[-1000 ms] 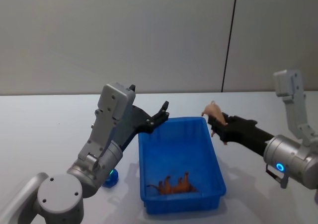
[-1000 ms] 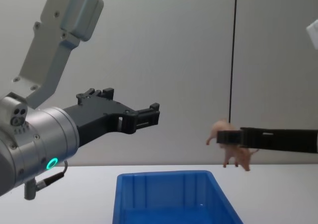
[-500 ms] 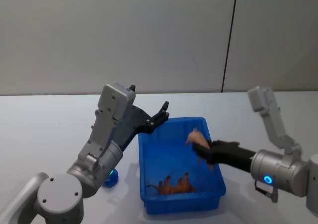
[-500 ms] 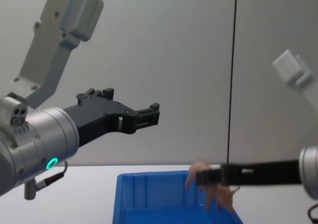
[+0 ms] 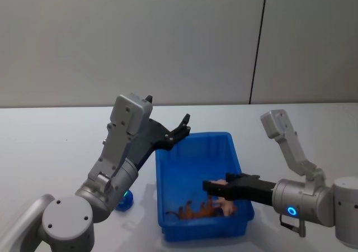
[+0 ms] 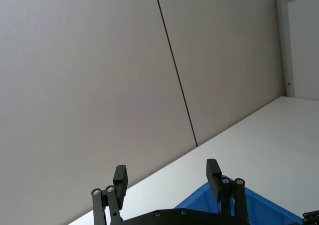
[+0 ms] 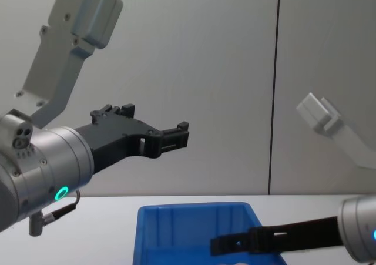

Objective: Pick up the two dolls from the table and place them into the box.

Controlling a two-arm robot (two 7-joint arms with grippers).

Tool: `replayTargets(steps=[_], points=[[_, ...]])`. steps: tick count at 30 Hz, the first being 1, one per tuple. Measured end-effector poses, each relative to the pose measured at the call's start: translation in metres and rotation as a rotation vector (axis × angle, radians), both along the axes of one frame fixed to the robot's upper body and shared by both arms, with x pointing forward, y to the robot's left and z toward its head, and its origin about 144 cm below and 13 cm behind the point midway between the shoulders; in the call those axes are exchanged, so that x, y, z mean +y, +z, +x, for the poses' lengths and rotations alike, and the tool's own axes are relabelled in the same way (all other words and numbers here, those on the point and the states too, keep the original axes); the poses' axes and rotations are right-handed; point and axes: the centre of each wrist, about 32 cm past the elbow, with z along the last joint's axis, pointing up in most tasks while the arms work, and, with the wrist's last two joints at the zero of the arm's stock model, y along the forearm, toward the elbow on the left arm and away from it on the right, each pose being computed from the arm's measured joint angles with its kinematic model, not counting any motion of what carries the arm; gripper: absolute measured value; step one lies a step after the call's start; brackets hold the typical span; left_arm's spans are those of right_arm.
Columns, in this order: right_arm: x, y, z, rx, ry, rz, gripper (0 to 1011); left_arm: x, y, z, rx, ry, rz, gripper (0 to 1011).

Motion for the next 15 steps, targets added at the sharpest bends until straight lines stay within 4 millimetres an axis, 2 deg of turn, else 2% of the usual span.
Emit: replayTargets(steps=[4,8,15], points=[[0.0013,-0.0002,0.0002,0.004,0.006,-0.002,933,0.0,0.0,0.0,0.0,0.0,0.0,1001],[0.0014,-0.0004,-0.0005,-0.003,0.008,-0.005,1001,0.0,0.0,0.0,0.0,0.0,0.0,1001],[0.0006,0.0022,-0.0034,-0.052,0.012,0.002,1000,0.0,0.0,0.0,0.0,0.0,0.0,1001]])
